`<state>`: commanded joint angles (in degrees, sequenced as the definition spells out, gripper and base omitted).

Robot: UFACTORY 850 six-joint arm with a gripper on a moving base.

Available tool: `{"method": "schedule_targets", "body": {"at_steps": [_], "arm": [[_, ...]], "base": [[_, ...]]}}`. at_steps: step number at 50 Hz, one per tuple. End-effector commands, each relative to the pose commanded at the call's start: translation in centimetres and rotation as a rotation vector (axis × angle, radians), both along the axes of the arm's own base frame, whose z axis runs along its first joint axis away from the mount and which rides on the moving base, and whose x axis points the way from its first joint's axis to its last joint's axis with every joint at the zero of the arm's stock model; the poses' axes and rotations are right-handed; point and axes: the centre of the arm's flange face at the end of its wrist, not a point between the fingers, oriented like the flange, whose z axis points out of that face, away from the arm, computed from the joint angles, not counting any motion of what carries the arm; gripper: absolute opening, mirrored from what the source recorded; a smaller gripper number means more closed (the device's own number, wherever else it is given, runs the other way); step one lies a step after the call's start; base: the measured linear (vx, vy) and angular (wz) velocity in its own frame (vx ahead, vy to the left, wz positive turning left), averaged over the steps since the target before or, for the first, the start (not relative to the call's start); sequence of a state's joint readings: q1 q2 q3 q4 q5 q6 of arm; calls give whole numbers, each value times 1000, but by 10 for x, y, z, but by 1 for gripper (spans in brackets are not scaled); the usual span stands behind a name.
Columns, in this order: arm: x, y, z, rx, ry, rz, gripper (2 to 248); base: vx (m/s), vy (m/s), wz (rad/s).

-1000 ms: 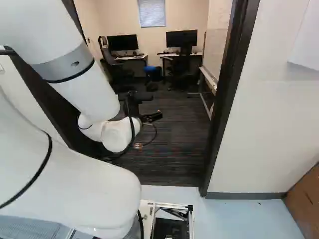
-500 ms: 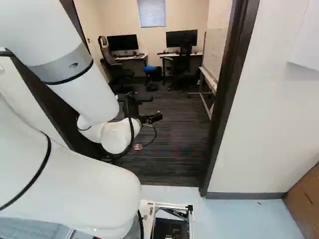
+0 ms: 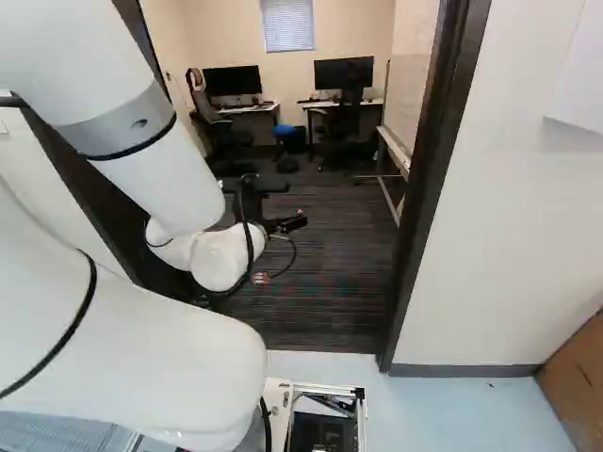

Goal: Open the door and move inside

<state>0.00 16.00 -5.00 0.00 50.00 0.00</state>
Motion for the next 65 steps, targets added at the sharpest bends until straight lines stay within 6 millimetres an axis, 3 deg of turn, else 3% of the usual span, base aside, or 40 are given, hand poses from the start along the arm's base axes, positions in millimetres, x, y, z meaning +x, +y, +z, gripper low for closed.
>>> {"method": "schedule_targets", "body": {"at_steps": [25,65], "arm": [[0,0,0,0,0,0,247],[0,0,0,0,0,0,247]], "base": [[73,5,0],[173,5,-7]]}}
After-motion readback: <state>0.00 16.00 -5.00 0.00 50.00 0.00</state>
